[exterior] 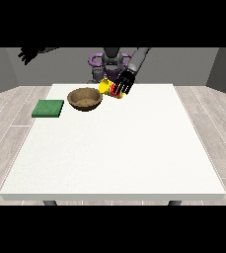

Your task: Pick the cup and pour the ball into the bowl, then pick the bowl and place it on the pad

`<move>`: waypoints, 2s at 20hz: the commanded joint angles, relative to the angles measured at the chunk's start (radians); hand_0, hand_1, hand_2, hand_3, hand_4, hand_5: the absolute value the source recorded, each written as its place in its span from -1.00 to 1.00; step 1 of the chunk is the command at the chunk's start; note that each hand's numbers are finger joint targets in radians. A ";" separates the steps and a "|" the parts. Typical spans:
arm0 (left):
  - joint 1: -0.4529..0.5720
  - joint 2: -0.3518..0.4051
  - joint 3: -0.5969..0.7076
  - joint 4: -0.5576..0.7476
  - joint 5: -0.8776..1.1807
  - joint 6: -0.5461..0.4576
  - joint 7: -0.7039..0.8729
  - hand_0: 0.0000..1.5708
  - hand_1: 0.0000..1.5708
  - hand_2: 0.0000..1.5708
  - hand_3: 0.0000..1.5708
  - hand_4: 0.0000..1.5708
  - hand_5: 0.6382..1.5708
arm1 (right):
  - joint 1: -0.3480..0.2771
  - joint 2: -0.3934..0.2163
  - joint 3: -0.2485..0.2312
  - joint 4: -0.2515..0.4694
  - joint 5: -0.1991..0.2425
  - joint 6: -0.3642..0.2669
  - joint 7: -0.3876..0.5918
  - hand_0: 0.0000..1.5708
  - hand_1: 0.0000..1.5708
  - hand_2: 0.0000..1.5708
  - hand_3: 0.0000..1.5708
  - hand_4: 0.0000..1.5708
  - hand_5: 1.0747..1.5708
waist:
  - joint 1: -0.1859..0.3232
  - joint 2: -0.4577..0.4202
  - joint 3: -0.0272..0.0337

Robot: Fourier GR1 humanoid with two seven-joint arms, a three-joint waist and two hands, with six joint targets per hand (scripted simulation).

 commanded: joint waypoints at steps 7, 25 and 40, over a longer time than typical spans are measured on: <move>-0.199 -0.061 -0.242 0.010 -0.269 -0.184 0.410 0.69 0.69 1.00 1.00 0.79 0.96 | -0.055 -0.034 -0.026 0.170 0.006 0.038 -0.050 -1.00 -1.00 -1.00 -0.80 -0.11 0.95 | 0.019 -0.032 -0.0027; -0.218 -0.062 -0.505 -0.185 -0.492 -0.667 0.590 -1.00 -1.00 0.36 0.97 0.41 1.00 | -0.073 0.016 0.033 0.233 0.069 0.027 -0.123 -1.00 -1.00 -1.00 -0.94 -0.09 0.91 | -0.006 -0.039 -0.0041; -0.062 0.098 0.261 -0.529 0.343 -0.364 0.232 -1.00 -1.00 -1.00 -1.00 0.46 0.99 | 0.019 0.027 0.009 0.204 0.085 -0.070 -0.058 -1.00 -1.00 -1.00 -1.00 0.00 0.94 | 0.198 -0.125 -0.0202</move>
